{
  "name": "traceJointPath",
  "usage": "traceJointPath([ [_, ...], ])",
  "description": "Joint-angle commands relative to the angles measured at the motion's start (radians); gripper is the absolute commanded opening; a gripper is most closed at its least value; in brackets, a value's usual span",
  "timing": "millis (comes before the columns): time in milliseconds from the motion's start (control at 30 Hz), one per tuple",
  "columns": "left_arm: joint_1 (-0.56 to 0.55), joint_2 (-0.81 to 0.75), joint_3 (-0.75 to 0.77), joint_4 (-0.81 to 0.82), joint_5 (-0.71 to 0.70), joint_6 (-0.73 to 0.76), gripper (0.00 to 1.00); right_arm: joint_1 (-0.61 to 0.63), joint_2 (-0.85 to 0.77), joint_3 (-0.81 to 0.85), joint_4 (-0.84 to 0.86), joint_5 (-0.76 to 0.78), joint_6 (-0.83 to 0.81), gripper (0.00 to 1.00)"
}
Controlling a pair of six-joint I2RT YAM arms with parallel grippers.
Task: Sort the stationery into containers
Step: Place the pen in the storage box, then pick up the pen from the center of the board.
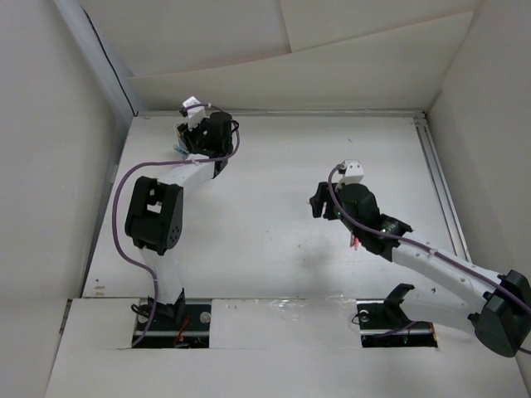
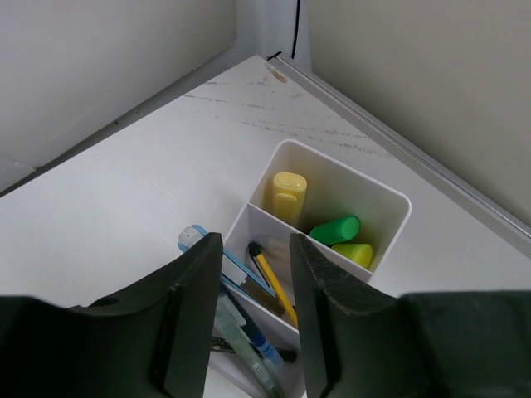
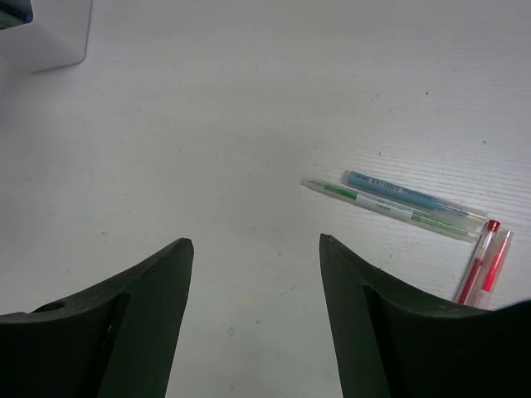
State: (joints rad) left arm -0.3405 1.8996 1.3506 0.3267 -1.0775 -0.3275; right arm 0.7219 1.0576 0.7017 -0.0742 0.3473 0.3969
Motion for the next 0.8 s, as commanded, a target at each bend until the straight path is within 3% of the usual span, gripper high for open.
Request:
traceJointPath([
  [0, -0.008, -0.057, 0.004, -0.006, -0.018, -0.025, 0.36, -0.01, -0.011, -0.005, 0.056, 0.005, 0.007, 0.69],
  [133, -0.026, -0.123, 0.002, 0.003, -0.009, -0.025, 0.4, -0.021, -0.011, -0.005, 0.056, 0.025, 0.016, 0.7],
  [167, -0.026, -0.14, 0.002, -0.008, 0.01, -0.045, 0.4, -0.03, -0.011, -0.005, 0.056, 0.038, 0.016, 0.66],
  [267, -0.026, -0.222, 0.002, -0.034, 0.105, -0.088, 0.35, -0.064, -0.002, -0.005, 0.031, 0.058, 0.037, 0.46],
  [300, -0.026, -0.243, 0.002, -0.049, 0.14, -0.102, 0.33, -0.078, 0.008, -0.005, 0.031, 0.058, 0.049, 0.29],
  [333, -0.026, -0.266, 0.002, -0.061, 0.172, -0.151, 0.27, -0.094, 0.008, -0.005, 0.008, 0.058, 0.066, 0.2],
  [433, -0.046, -0.352, -0.047, -0.052, 0.322, -0.232, 0.22, -0.157, 0.036, -0.005, -0.021, 0.058, 0.097, 0.0],
  [567, -0.181, -0.407, -0.162, 0.029, 0.433, -0.314, 0.21, -0.229, 0.094, -0.005, -0.056, 0.048, 0.117, 0.0],
  [633, -0.295, -0.407, -0.211, 0.055, 0.433, -0.323, 0.21, -0.257, 0.119, 0.004, -0.068, 0.048, 0.117, 0.11],
  [667, -0.325, -0.396, -0.22, 0.055, 0.433, -0.323, 0.21, -0.266, 0.142, 0.004, -0.068, 0.048, 0.129, 0.25],
  [767, -0.392, -0.384, -0.274, 0.055, 0.522, -0.352, 0.17, -0.291, 0.169, 0.022, -0.09, 0.013, 0.138, 0.42],
])
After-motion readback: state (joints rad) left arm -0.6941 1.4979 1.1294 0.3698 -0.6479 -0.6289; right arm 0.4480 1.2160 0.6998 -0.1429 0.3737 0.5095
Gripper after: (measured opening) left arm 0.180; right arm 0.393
